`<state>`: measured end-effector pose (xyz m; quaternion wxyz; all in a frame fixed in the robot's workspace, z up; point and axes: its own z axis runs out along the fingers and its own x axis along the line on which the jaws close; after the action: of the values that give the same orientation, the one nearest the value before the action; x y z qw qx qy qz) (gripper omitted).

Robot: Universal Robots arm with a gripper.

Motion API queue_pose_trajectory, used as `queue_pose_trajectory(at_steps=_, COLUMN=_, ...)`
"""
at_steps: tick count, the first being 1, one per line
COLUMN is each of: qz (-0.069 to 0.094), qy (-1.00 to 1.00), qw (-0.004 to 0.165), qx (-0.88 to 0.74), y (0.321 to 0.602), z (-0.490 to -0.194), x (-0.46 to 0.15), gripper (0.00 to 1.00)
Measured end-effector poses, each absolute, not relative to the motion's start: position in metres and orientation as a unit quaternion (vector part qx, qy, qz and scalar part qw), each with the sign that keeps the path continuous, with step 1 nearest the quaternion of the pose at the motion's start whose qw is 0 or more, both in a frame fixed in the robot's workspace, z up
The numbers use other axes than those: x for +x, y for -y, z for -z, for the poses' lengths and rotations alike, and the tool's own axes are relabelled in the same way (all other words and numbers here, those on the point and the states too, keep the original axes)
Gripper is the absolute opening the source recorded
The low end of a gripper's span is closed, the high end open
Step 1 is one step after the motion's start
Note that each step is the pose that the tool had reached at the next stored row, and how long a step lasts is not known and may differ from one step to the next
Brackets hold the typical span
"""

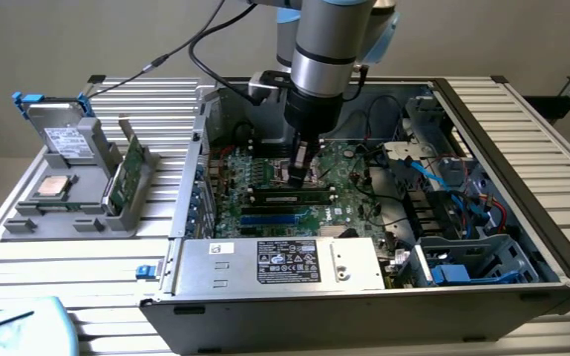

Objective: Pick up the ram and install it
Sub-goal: 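Press down the ram until it locks into place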

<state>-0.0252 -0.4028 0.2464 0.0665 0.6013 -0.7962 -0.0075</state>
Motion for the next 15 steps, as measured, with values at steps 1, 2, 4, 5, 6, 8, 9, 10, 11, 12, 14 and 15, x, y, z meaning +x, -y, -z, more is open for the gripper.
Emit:
queue_pose_trajectory(at_steps=1, qz=0.005, qy=0.798, qw=0.068, qx=0.598, y=0.4028, z=-0.2463, x=-0.0252, gripper=0.11)
queue_pose_trajectory(at_steps=2, qz=0.003, qy=0.801, qw=0.07, qx=0.595, y=0.4028, z=-0.2464, x=-0.0252, gripper=0.11)
queue_pose_trajectory(at_steps=4, qz=-0.001, qy=0.805, qw=0.072, qx=0.588, y=0.4028, z=-0.2465, x=-0.0252, gripper=0.11)
queue_pose_trajectory(at_steps=5, qz=-0.002, qy=0.808, qw=0.073, qx=0.585, y=0.4028, z=-0.2465, x=-0.0252, gripper=0.11)
queue_pose_trajectory(at_steps=6, qz=-0.004, qy=0.81, qw=0.074, qx=0.581, y=0.4028, z=-0.2466, x=-0.0252, gripper=0.11)
queue_pose_trajectory(at_steps=8, qz=-0.006, qy=0.815, qw=0.075, qx=0.574, y=0.4029, z=-0.2469, x=-0.0253, gripper=0.11)
queue_pose_trajectory(at_steps=9, qz=-0.007, qy=0.818, qw=0.075, qx=0.571, y=0.4028, z=-0.247, x=-0.0253, gripper=0.11)
queue_pose_trajectory(at_steps=10, qz=-0.007, qy=0.82, qw=0.075, qx=0.567, y=0.4028, z=-0.247, x=-0.0252, gripper=0.11)
queue_pose_trajectory(at_steps=11, qz=-0.008, qy=0.823, qw=0.075, qx=0.564, y=0.4028, z=-0.2471, x=-0.0252, gripper=0.11)
queue_pose_trajectory(at_steps=12, qz=-0.009, qy=0.825, qw=0.075, qx=0.56, y=0.4028, z=-0.2472, x=-0.0252, gripper=0.11)
queue_pose_trajectory(at_steps=14, qz=-0.011, qy=0.83, qw=0.075, qx=0.552, y=0.4028, z=-0.2474, x=-0.0252, gripper=0.11)
queue_pose_trajectory(at_steps=15, qz=-0.011, qy=0.833, qw=0.075, qx=0.549, y=0.4028, z=-0.2474, x=-0.0253, gripper=0.11)
